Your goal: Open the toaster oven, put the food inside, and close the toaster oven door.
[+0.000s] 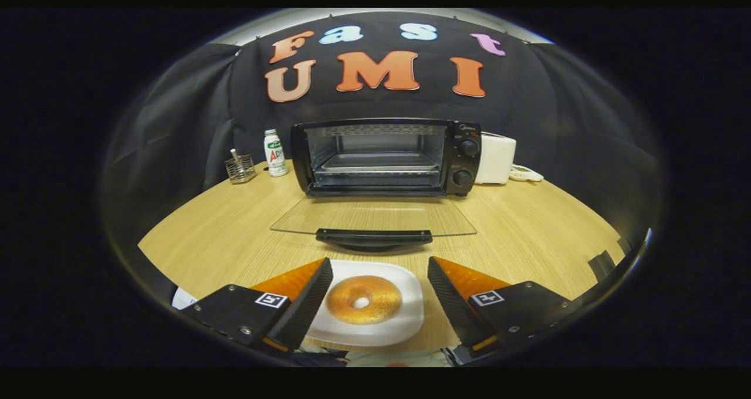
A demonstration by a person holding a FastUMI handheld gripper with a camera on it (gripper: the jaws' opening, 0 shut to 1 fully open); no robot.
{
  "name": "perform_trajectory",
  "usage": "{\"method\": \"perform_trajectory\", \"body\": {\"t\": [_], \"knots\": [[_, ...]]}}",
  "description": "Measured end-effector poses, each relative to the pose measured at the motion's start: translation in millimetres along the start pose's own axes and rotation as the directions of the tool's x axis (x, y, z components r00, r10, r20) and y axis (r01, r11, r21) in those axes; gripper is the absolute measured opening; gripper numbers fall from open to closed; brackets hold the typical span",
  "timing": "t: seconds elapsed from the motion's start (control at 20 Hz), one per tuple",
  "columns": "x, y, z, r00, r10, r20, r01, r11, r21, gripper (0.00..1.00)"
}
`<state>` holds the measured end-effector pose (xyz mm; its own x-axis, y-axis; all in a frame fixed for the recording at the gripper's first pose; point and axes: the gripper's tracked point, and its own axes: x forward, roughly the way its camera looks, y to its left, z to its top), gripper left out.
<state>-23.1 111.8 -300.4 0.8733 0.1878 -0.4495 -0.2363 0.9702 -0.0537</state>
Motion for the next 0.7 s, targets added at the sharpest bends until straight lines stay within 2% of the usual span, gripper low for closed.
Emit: {"method": "perform_trajectory", "body": {"t": [0.45, 0.55, 0.65, 0.7], "knots": [[11, 5, -39, 0.995, -0.009, -0.1, 0.009, 1.0, 0.001, 0.98], [12, 4, -38, 0.995, -0.017, -0.097, 0.016, 1.0, -0.007, 0.94], [10, 6, -36, 0.995, 0.002, -0.103, -0.001, 1.0, 0.01, 0.84], [10, 7, -32, 0.995, 0.01, -0.099, -0.007, 1.0, 0.025, 0.82]]}}
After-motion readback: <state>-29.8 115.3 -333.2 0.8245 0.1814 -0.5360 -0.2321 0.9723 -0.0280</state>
